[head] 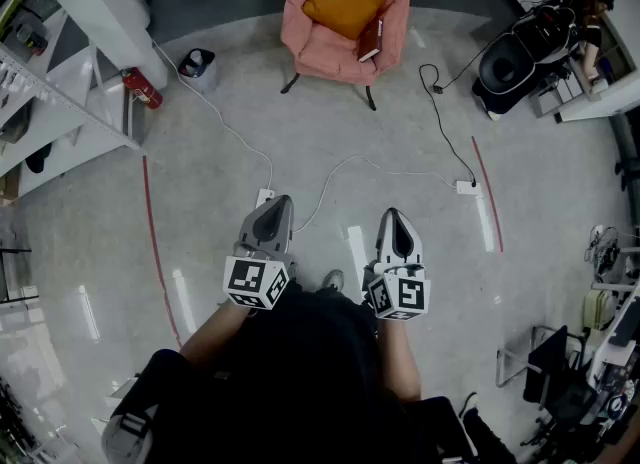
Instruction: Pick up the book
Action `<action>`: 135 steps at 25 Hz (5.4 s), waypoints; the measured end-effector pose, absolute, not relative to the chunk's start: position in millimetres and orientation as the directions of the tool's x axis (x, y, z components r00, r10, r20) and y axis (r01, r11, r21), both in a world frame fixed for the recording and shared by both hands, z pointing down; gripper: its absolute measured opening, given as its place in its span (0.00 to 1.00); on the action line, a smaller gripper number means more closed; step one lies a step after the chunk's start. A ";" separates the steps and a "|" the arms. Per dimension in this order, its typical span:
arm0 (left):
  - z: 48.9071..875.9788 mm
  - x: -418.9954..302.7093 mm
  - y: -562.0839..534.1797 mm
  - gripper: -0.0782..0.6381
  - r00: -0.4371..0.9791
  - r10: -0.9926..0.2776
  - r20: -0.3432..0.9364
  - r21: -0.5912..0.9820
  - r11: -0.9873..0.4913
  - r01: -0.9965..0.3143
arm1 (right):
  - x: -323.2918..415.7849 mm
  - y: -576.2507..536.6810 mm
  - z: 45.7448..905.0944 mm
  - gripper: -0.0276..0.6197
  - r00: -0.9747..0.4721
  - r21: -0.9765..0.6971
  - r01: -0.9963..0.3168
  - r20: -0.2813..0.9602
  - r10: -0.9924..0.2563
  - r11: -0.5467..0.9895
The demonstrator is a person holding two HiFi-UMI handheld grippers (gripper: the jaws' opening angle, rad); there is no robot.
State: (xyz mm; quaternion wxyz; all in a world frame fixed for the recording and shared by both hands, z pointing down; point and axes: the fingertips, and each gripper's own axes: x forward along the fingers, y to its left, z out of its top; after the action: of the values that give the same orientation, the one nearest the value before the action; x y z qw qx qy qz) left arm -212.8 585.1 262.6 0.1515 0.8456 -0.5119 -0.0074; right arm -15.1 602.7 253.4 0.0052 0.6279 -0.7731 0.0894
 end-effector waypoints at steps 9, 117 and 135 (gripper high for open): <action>264.7 -236.1 577.3 0.11 0.491 -0.860 0.137 0.265 -0.446 -0.855 | -38.5 598.5 256.2 0.05 -0.195 -0.137 -0.974 0.122 -0.973 0.178; 503.0 -2.5 -213.9 0.11 0.519 -0.798 0.304 0.280 -0.446 -0.850 | 121.9 -186.1 613.3 0.05 -0.173 -0.296 -0.955 0.523 -0.835 0.012; 578.3 -7.9 -243.0 0.11 0.531 -0.757 0.381 0.337 -0.421 -0.842 | 124.3 -221.8 730.1 0.32 -0.146 -0.302 -0.951 0.636 -0.758 -0.070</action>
State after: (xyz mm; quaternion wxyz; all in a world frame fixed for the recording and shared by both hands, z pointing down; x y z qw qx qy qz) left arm -7.9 -243.0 578.3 0.2496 0.8386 -0.4766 0.0854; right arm 124.3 -221.8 730.1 0.1355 0.6392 -0.6683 0.3556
